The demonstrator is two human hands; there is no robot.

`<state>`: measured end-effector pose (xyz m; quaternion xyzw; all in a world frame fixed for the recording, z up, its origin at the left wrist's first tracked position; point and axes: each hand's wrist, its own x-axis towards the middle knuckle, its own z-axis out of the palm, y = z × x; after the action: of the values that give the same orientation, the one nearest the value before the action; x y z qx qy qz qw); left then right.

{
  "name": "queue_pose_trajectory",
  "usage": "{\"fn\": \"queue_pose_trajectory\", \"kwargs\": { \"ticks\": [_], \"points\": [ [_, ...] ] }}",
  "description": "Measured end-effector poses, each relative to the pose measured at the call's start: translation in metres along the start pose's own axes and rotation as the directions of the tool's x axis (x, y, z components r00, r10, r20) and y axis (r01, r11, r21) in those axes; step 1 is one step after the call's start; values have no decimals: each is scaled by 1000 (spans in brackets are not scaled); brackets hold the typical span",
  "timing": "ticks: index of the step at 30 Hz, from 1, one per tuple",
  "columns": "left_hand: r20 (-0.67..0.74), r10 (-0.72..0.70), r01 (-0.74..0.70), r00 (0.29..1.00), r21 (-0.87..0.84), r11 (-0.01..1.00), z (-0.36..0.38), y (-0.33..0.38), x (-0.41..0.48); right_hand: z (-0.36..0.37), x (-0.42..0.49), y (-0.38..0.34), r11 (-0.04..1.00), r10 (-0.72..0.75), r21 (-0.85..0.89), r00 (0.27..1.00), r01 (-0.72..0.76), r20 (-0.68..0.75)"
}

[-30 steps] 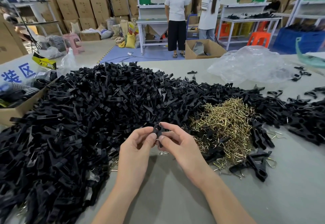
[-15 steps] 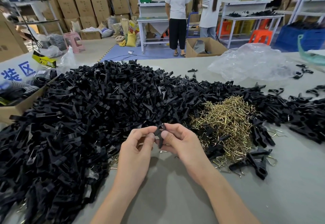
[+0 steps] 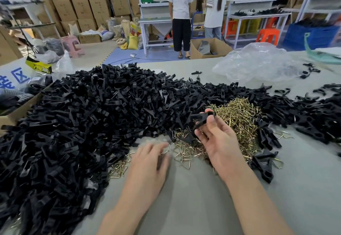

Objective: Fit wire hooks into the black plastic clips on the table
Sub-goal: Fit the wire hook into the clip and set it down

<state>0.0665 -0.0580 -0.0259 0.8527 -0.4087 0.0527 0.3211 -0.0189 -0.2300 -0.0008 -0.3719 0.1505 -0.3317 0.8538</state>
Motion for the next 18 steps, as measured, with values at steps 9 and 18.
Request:
{"fn": "queue_pose_trajectory", "kwargs": {
  "ticks": [9, 18],
  "points": [
    [20, 84, -87, 996, 154, 984, 11, 3, 2, 10, 2, 8, 999, 11, -45, 1000, -10, 25],
    [25, 37, -36, 999, -55, 998, 11, 10, 1, 12, 1, 14, 996, 73, -50, 994, -69, 84]
  ]
}}
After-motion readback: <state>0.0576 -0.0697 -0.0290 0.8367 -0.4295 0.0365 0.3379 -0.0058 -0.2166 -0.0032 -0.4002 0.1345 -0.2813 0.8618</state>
